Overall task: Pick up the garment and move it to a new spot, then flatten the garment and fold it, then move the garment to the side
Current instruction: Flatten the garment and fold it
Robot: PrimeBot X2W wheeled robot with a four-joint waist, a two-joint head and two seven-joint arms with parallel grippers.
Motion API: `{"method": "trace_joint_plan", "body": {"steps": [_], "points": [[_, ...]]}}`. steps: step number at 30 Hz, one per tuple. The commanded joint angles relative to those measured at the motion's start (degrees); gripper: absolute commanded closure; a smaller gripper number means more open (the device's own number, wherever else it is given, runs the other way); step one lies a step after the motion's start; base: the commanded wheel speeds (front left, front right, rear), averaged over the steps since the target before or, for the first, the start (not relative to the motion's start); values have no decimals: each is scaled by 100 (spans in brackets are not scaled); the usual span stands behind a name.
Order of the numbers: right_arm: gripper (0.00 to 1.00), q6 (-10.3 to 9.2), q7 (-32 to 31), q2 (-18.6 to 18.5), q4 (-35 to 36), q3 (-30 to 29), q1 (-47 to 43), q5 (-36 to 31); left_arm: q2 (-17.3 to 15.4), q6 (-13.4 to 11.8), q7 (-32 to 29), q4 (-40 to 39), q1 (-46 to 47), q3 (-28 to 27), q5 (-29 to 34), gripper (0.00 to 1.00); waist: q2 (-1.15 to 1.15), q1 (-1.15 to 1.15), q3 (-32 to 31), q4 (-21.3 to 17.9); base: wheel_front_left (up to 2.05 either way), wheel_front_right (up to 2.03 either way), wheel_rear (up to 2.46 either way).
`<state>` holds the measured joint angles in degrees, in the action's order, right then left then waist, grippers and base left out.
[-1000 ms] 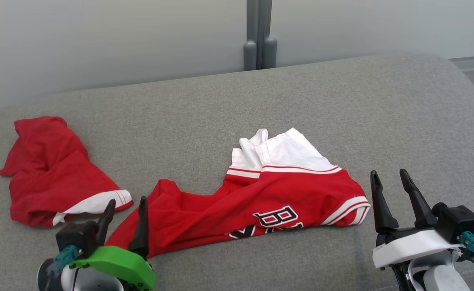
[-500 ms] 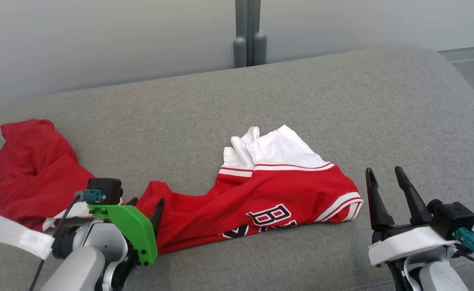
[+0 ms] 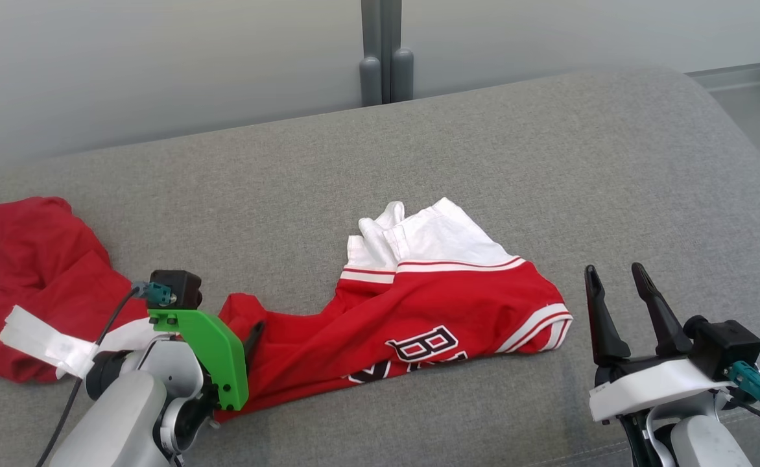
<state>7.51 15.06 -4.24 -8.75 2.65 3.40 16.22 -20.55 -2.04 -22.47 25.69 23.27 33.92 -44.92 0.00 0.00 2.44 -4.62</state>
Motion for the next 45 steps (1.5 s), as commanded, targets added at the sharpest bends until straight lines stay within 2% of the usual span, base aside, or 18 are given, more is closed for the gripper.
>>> {"method": "trace_joint_plan", "body": {"steps": [1, 3, 6, 7, 10, 12, 13, 14, 15, 16, 22, 30, 40, 45], "points": [[0, -4, 24, 4, 17, -17, 31, 10, 22, 42, 55, 41, 137, 4, -26, 0, 0, 0, 10, -4, 0, 0, 0], [0, -4, 24, 7, 24, -35, 14, 11, 45, 84, 79, 129, 164, 19, -38, 3, 0, 0, 24, 1, 0, 0, 0], [0, -4, 24, 14, 16, -39, 11, 7, 70, 161, 34, 219, 224, 68, -50, 33, 0, 0, 33, 9, 0, 0, 0], [0, -4, 24, 17, 14, -40, 15, 5, 85, 187, 17, 252, 241, 80, -57, 49, 0, 0, 34, 14, 0, 0, 0], [0, -4, 24, 22, 8, -34, 39, 4, 87, 226, 72, 313, 290, 95, -19, 64, 0, 0, 37, 28, 0, 0, 0], [0, -4, 24, 24, 3, -37, 39, 9, 106, 250, 122, 331, 309, 99, -7, 66, 0, 0, 34, 41, 0, 0, 0], [0, -4, 25, 25, -2, -40, 32, 11, 113, 249, 133, 336, 321, 104, -1, 72, 0, 0, 31, 47, 0, 0, 0], [0, -4, 24, 25, -7, -43, 22, 11, 116, 253, 143, 337, 332, 111, 5, 81, 0, 0, 29, 54, 0, 0, 0], [0, -4, 25, 26, -14, -45, 12, 11, 120, 258, 144, 338, 335, 119, 9, 94, 0, 0, 21, 60, 0, 0, 0], [0, -4, 25, 27, -17, -46, 1, 8, 121, 256, 150, 338, 333, 126, 10, 100, 0, 0, 14, 66, 0, 0, 0], [0, -4, 25, 35, -11, -51, -11, 2, 116, 204, 406, 152, 376, 79, 70, 100, 0, 0, -5, 101, 0, 0, 0], [0, -4, 24, 12, -49, -78, -32, 4, 102, -9, 943, -280, 251, -82, 155, 100, 0, 0, -51, 180, 0, 0, 0], [0, -4, 25, -18, -32, -83, -50, 23, 26, -482, 2114, -633, -46, -697, 174, 100, 0, 0, -40, 296, 0, 0, 0], [0, -4, 24, -22, 24, -120, -22, 4, 44, -419, 2930, -567, -369, -996, 85, 100, 0, 0, 11, 370, 0, 0, 0]]}}
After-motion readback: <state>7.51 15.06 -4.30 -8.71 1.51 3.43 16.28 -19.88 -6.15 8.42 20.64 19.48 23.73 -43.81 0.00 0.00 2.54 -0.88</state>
